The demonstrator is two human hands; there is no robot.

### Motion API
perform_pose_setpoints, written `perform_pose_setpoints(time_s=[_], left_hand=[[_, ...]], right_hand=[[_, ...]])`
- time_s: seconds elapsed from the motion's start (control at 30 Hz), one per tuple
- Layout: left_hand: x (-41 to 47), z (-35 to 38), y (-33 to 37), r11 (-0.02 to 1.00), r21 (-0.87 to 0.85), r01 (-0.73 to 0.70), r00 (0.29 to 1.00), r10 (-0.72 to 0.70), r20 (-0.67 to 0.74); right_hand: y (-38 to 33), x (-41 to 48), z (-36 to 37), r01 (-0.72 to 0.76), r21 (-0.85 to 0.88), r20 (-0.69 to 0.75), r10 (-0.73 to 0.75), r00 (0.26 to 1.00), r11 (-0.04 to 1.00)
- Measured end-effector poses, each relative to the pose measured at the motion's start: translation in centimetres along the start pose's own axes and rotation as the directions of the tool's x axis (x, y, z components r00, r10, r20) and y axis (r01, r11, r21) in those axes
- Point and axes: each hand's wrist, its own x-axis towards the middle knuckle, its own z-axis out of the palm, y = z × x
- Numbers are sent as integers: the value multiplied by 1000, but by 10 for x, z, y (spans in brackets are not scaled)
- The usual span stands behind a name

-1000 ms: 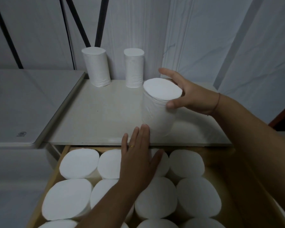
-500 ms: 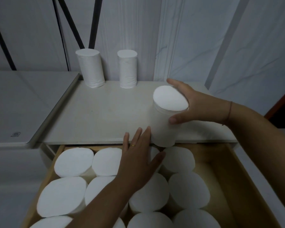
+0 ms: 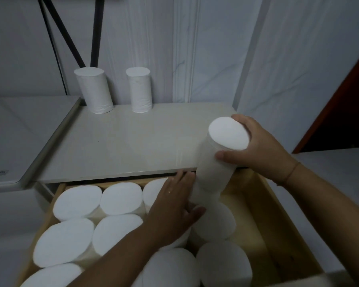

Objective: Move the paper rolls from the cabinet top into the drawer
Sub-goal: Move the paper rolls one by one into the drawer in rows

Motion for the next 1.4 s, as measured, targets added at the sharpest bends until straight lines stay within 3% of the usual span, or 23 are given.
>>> perform_pose_setpoints(time_s=[0.1, 0.23, 0.63, 1.07, 1.17, 1.27, 1.4], left_hand=[[-6, 9, -4, 982, 178, -55, 990, 31, 137], [-10, 13, -7, 960, 274, -66, 979, 9, 205], [-15, 11, 0, 954, 296, -51, 977, -13, 213], [-15, 6, 7, 951, 307, -25, 970, -51, 237], [-15, 5, 9, 949, 314, -31, 968, -50, 246], [-15, 5, 9, 952, 305, -24, 966, -57, 253], [-15, 6, 7, 952, 306, -23, 967, -56, 247]], right_hand=[[14, -22, -13, -74, 6, -90, 74, 993, 997], [32, -37, -21, -156, 0, -140, 155, 978, 988], [85, -61, 14, -148, -166, 49, 158, 986, 975], [106, -72, 50, -244, -275, 91, 278, 956, 930], [106, -71, 41, -163, -418, 273, 294, 916, 894], [101, -61, 26, 69, -590, 471, 273, 838, 805], [92, -45, 21, 285, -630, 564, 173, 807, 722]])
